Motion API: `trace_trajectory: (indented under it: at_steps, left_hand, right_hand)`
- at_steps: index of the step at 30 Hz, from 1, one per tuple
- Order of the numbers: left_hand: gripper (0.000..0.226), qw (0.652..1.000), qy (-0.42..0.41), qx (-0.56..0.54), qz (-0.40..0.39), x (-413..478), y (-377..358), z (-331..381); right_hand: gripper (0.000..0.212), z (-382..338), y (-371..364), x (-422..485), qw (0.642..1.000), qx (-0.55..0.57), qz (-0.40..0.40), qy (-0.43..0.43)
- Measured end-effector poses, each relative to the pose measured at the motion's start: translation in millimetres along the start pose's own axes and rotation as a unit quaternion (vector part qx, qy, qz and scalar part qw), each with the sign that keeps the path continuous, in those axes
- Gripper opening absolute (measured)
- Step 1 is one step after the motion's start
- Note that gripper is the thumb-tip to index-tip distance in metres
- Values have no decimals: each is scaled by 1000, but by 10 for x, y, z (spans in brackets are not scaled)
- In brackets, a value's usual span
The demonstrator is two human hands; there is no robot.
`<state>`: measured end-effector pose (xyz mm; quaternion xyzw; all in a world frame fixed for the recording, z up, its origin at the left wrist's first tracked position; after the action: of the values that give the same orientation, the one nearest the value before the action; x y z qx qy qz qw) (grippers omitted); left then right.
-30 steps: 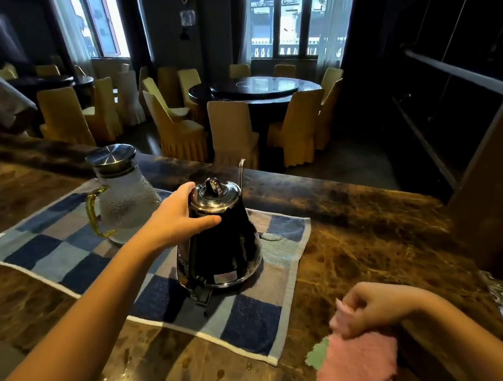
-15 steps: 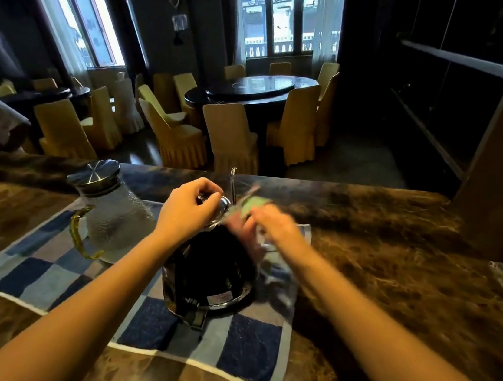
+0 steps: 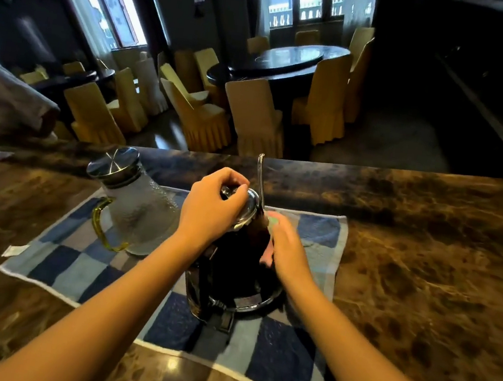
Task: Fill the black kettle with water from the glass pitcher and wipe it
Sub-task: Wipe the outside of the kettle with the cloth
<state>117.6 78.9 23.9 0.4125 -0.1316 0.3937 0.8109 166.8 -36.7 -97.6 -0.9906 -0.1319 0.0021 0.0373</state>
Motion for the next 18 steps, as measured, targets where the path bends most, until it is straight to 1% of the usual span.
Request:
trace_trajectory:
  at_steps: [3,5,6,9,11,13,14,16,18]
  left_hand:
    - [11,1000,2,-3,-3,-10,-13,-8]
    - [13,1000,10,-5,2,-15,-3,-3]
    - [14,1000,13,-8,5,-14,1,1]
    - [15,1000,16,-9,7,-7,-1,-17]
    - [13,1000,16,-9,5,-6,-7,-33]
    - [13,1000,14,-9,8,-11,3,-28]
    - [13,1000,12,-9,8,-14,1,-18]
    - [13,1000,13,-9,7,-15,-9,-6]
    - [13,1000,18,-9,10,-14,1,-5]
  right_hand:
    - [31,-214,114,-285,994,99,6,35]
    - [26,-275,145,-105,988,155,23,10]
    - [24,-272,135,21,987,157,29,-6]
    - [26,-63,17,279,1000,4,29,3]
    - [30,293,20,259,996,-54,52,-42]
    - [31,461,129,56,994,-56,77,-51]
    - [36,433,169,-75,994,-52,87,-33]
    - [46,195,152,-291,995,-34,94,30]
    - [41,-151,69,-305,992,9,89,87]
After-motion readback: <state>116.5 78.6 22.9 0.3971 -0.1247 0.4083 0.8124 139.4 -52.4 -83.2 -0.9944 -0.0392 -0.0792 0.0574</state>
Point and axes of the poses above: each hand's wrist, its own x-axis towards the middle knuckle, its own y-axis out of the back of the hand, z = x × y, the point moved 10 cm from there along x, towards the middle knuckle, and after that the axes turned 13 degrees about z, right-handed, at the moved point
